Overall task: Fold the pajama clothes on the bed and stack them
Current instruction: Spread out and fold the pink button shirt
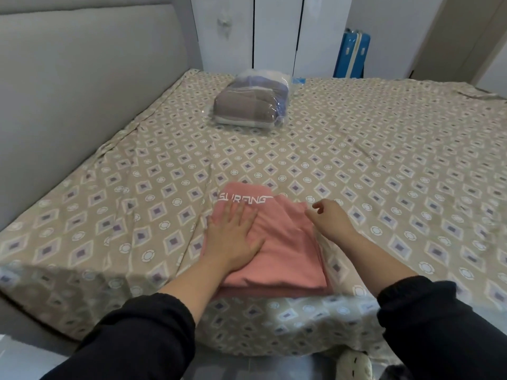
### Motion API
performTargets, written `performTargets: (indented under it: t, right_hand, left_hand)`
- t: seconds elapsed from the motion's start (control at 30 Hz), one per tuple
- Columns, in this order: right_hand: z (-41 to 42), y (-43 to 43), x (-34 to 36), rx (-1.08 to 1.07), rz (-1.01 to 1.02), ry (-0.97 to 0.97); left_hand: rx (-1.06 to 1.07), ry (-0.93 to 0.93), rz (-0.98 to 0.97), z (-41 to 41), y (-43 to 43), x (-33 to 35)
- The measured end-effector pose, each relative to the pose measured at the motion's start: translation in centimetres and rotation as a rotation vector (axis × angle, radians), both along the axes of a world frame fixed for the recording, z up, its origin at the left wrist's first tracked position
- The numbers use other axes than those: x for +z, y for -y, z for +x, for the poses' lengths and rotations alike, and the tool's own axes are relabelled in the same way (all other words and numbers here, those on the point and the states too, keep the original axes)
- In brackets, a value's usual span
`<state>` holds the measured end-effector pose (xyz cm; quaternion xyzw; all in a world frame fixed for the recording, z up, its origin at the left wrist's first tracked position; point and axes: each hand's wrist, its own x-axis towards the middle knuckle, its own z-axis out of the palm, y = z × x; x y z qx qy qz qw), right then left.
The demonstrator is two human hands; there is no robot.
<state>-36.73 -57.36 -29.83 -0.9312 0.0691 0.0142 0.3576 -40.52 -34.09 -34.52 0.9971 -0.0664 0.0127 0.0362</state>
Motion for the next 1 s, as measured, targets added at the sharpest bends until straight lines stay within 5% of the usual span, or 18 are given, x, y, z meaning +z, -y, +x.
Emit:
performTargets:
  t: [0.23,0.5,0.57,0.67,0.77,0.83,0.93,1.0]
  right_hand:
    - [4.1,-2.8,-0.6,-0.152,0.338,-0.305]
    - [6.0,-0.7,-0.1,0.010,0.658,-0.284]
    - [6.3,-0.6,-0.2,-0.023,0.577,-0.130]
    - [6.4,-0.8,-1.1,-0.005,0.164,0.208]
    - [6.1,-1.4,-2.8,0.255,-0.385,0.168]
    - [6.1,-2.1,-2.5,0.268,-0.560,0.215]
    - [5.8,-4.2,-0.3,0.081,-0.232,0.296]
    - [6.0,-5.4,1.1,0.059,0.071,-0.014]
  left_hand:
    - [0.004,0.003,-0.003,-0.1,-0.1,-0.3]
    - [0.014,0.056,0.015,-0.5,0.2,-0.4]
    - [0.011,0.065,0.023,-0.5,0.2,-0.5]
    - [0.003,0.059,0.027,-0.5,0.2,-0.5]
    - [-0.009,0.056,0.042,-0.6,0.3,-0.5]
    - [-0.010,0.062,0.053,-0.6,0.4,-0.5]
    - [-0.005,0.059,0.047,-0.5,0.5,-0.6]
    - [-0.002,0.057,0.035,-0.4,0.5,-0.6]
